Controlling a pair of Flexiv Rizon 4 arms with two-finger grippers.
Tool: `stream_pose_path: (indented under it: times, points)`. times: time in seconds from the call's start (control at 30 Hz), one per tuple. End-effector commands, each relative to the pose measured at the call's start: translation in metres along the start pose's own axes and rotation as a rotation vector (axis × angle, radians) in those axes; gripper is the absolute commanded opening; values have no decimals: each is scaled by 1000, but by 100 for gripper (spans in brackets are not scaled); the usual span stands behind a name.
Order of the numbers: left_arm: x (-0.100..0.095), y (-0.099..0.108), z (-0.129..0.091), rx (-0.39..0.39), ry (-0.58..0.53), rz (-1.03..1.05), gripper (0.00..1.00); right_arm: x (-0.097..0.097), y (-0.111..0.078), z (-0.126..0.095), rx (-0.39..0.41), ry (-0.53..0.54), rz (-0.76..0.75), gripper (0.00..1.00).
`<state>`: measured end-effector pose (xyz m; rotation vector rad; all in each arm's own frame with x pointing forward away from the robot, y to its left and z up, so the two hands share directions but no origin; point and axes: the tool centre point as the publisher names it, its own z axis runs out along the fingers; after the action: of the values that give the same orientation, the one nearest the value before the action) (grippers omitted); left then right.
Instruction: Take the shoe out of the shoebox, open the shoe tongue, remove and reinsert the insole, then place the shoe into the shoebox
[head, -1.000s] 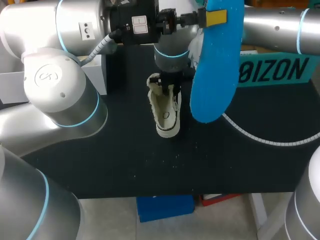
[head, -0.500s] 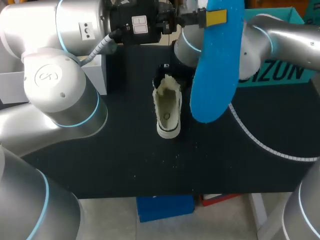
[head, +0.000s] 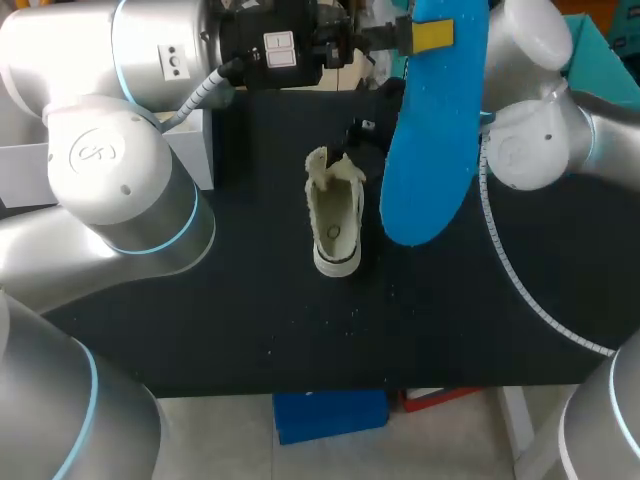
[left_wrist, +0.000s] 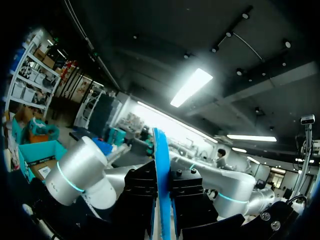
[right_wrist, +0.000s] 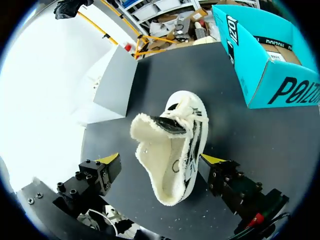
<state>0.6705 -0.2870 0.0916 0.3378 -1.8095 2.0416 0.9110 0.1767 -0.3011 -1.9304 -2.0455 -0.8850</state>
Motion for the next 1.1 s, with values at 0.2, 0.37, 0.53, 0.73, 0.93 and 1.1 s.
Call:
stream_pose_path:
  times: [0.2, 0.37, 0.53, 0.73, 0.93, 1.1]
  points:
    - [0, 0, 2, -1, -4, -1, 0, 5, 2, -27, 29, 370, 161, 100]
    - [0, 0, 2, -1, -4, -1, 0, 10, 6, -33, 38, 452, 197, 100]
    - [0, 0, 2, -1, -4, -1, 0, 13, 9, -38, 42, 573, 255, 100]
    - [0, 0, 2, -1, -4, -1, 0, 13, 10, -42, 37, 635, 282, 100]
    - [0, 0, 2, -1, -4, -1, 0, 13, 12, -46, 29, 728, 321, 100]
    - [0, 0, 2, -1, -4, -1, 0, 13, 12, -49, 35, 806, 320, 100]
